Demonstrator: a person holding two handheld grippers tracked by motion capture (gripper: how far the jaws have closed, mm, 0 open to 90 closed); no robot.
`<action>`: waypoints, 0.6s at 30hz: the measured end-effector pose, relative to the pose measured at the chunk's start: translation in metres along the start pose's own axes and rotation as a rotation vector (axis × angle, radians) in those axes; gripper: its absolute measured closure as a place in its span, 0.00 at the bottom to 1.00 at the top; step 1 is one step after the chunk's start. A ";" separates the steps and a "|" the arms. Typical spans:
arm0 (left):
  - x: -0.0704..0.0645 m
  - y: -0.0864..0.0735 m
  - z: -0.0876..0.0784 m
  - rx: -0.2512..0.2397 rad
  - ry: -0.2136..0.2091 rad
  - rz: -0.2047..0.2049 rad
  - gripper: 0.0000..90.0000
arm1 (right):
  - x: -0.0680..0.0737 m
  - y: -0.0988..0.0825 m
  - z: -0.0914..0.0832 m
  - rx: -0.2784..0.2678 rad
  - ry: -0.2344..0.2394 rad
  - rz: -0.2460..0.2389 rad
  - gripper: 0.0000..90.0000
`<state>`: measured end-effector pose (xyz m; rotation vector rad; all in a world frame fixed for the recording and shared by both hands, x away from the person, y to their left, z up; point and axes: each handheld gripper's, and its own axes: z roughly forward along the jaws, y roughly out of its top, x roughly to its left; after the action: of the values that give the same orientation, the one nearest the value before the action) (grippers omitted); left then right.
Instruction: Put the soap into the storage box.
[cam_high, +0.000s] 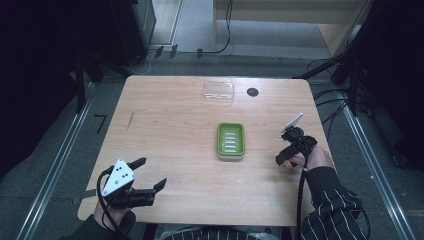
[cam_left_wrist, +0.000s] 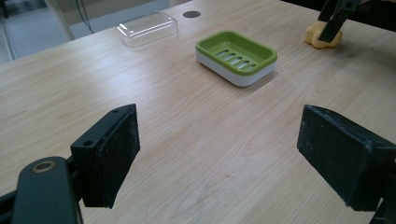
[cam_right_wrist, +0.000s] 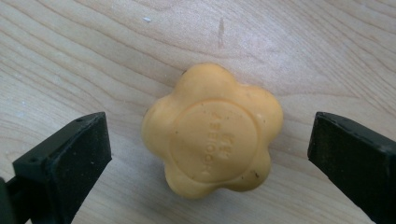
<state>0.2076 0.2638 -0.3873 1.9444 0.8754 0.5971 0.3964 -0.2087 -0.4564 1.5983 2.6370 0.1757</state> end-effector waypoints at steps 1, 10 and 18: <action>0.000 0.000 0.000 0.000 0.000 0.000 0.15 | 0.000 0.000 0.000 0.000 0.000 0.000 0.00; 0.000 0.000 0.000 0.000 0.000 -0.001 0.15 | 0.000 0.005 0.006 0.027 0.006 -0.001 0.00; 0.000 0.000 0.000 0.003 -0.001 -0.001 0.15 | -0.002 0.004 0.010 0.046 0.011 0.002 0.00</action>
<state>0.2076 0.2635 -0.3873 1.9472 0.8769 0.5948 0.4021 -0.2080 -0.4662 1.6184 2.6666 0.1250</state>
